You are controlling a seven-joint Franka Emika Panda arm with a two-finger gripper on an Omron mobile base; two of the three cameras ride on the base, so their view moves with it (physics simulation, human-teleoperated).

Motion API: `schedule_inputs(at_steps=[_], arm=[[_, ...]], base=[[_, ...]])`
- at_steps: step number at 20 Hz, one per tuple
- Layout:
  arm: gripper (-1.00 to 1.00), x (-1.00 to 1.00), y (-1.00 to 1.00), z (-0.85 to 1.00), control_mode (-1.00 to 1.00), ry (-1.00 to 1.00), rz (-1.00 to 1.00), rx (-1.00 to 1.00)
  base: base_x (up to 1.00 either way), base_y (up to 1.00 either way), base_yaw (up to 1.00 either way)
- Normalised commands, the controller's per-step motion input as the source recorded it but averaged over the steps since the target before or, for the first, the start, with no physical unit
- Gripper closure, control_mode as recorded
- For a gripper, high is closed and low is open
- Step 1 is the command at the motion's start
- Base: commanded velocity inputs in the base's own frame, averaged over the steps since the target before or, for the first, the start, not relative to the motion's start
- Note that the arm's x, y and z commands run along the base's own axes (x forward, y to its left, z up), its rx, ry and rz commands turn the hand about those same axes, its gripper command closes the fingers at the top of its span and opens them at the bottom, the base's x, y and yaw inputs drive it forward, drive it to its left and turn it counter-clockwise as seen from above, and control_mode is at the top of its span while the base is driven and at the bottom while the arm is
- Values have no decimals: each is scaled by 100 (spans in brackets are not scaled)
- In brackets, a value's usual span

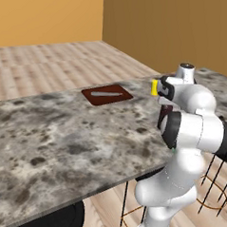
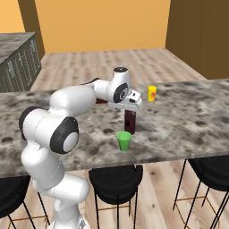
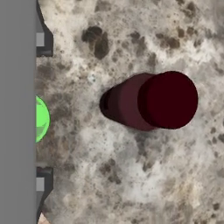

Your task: Place the drinks on the dining counter in a tight cluster.

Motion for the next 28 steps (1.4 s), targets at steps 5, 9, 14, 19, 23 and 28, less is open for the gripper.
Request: schedule_inputs(at_steps=[5, 9, 14, 19, 23, 28], arm=[[-100, -54, 19, 5, -100, 4, 0, 0], [-100, -55, 23, 3, -100, 6, 1, 0], [-100, -53, 24, 1, -100, 6, 1, 0], [-100, -51, 21, 0, -100, 7, 0, 0], [-100, -46, 22, 0, -100, 5, 0, 0], [-100, -23, 9, 0, -100, 0, 0, 3]], base=[[0, 0, 0], [0, 0, 0], [0, 0, 0], [0, 0, 0], [0, 0, 0], [0, 0, 0]])
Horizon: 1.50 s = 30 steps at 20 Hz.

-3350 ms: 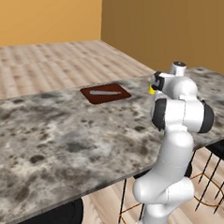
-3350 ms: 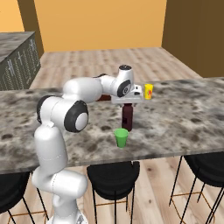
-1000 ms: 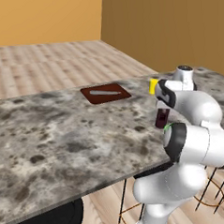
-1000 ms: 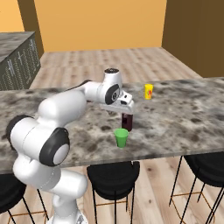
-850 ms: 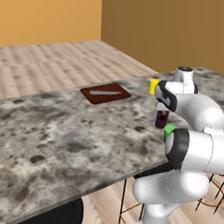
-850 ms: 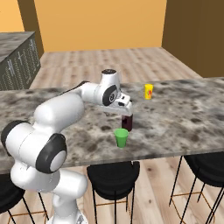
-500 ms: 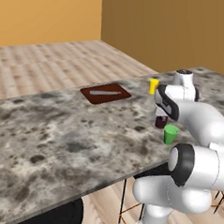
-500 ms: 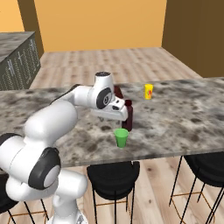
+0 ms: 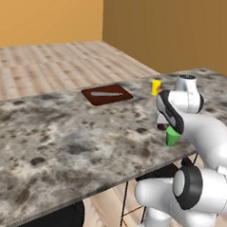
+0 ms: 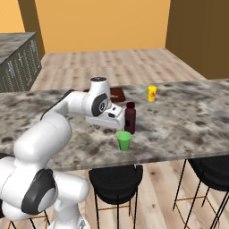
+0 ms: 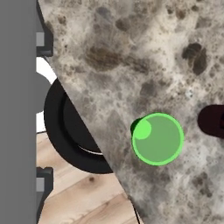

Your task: Place the drinks on the dining counter in a tight cluster.

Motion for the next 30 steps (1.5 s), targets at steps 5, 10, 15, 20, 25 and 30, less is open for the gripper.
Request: schedule_inputs(at_steps=[5, 10, 15, 20, 25, 30], arm=[[-100, 0, 0, 0, -100, 0, 0, 0], [-100, -3, 0, 0, 100, 0, 0, 0], [-100, 0, 0, 0, 100, 0, 0, 0], [-100, 0, 0, 0, 100, 0, 0, 0], [-100, 0, 0, 0, 100, 0, 0, 0], [-100, 0, 0, 0, 100, 0, 0, 0]], base=[[0, 0, 0], [-38, 0, 0], [-67, 0, 0], [-71, 0, 0], [-66, 7, 3], [-52, 25, 33]])
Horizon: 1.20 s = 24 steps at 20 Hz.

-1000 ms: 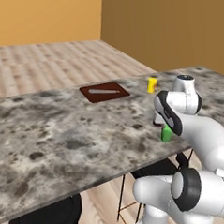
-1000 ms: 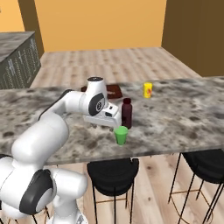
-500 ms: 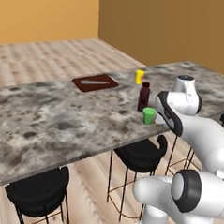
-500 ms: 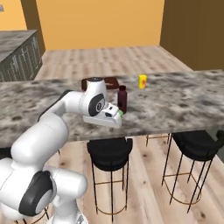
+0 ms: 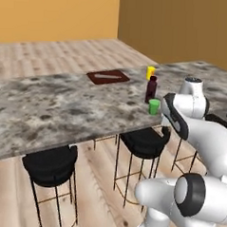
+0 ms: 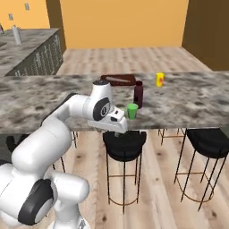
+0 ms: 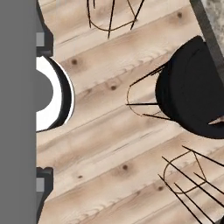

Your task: Place the drinks on the dining counter in a tight cluster.

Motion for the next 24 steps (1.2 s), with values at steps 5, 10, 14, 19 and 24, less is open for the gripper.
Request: schedule_inputs(at_steps=[5, 10, 14, 19, 24], arm=[[-100, 0, 0, 0, 100, 0, 0, 0], [-100, 0, 0, 0, 100, 0, 0, 0], [-100, 0, 0, 0, 100, 0, 0, 0], [-100, 0, 0, 0, 100, 0, 0, 0], [-100, 0, 0, 0, 100, 0, 0, 0]], base=[[-27, 31, 79], [-14, 33, 86], [-12, 32, 87], [-5, 33, 87], [11, 27, 74]])
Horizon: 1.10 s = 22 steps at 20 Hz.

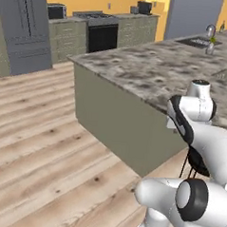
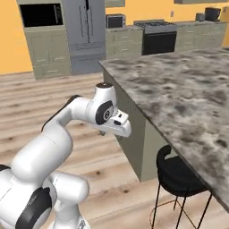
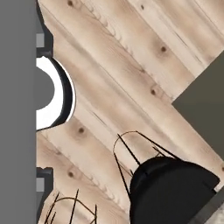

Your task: Place the drinks on the dining counter in a tight cluster.

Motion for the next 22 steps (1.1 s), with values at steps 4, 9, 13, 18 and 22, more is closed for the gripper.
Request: schedule_inputs(at_steps=[4, 9, 13, 18, 22], arm=[[-100, 0, 0, 0, 100, 0, 0, 0], [-100, 0, 0, 0, 100, 0, 0, 0], [-100, 0, 0, 0, 100, 0, 0, 0], [-100, 0, 0, 0, 100, 0, 0, 0], [-100, 0, 0, 0, 100, 0, 0, 0]], base=[[49, 16, 51], [73, 12, 36], [84, 9, 23], [90, 9, 15], [88, 1, 10]])
